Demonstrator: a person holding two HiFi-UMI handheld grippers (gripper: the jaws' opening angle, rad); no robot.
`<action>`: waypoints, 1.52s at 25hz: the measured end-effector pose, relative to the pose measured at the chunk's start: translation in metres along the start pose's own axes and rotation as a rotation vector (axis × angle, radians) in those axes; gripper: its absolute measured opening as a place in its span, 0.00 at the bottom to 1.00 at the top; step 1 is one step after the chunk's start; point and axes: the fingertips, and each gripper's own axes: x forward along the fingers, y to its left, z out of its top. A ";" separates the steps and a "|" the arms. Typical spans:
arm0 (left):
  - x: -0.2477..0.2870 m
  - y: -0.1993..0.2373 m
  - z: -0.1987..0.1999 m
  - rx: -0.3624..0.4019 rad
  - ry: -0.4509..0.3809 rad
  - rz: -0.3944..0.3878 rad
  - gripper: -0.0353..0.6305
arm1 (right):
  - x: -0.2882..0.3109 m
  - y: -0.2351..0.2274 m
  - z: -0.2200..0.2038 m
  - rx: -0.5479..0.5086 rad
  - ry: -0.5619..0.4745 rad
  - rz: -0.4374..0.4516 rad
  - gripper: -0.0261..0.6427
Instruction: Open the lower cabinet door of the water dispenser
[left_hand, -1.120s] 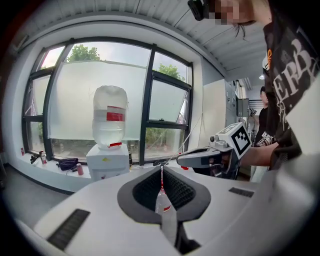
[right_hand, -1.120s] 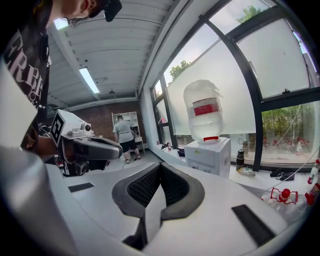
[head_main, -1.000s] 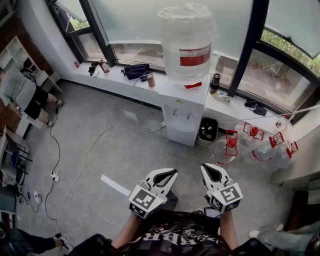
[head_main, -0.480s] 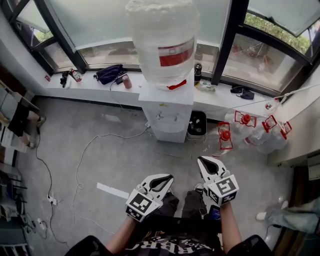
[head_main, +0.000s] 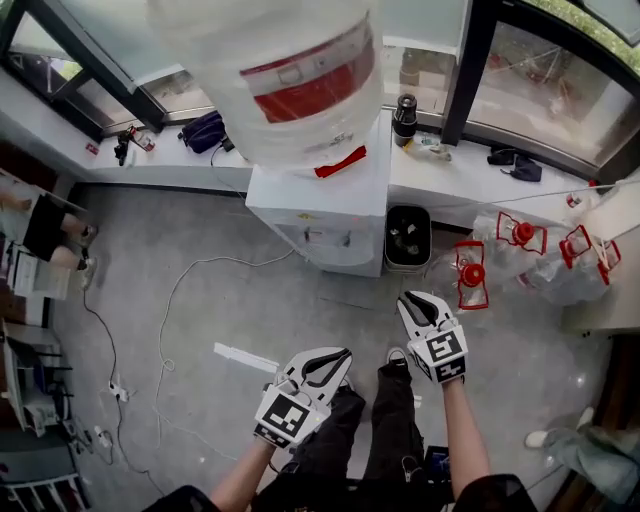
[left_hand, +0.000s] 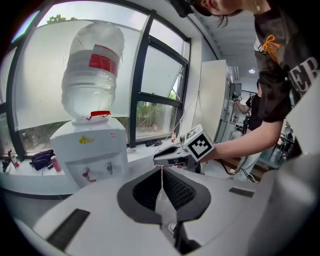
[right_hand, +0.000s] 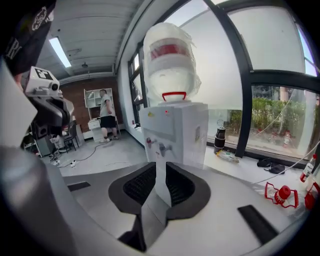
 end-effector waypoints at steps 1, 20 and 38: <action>0.014 0.006 -0.001 0.004 -0.001 0.010 0.08 | 0.016 -0.011 -0.011 -0.012 0.016 0.008 0.15; 0.208 0.103 -0.110 -0.014 0.100 0.068 0.08 | 0.278 -0.105 -0.218 -0.092 0.221 0.161 0.34; 0.203 0.125 -0.183 -0.090 0.126 0.090 0.08 | 0.334 -0.111 -0.261 -0.147 0.306 0.056 0.31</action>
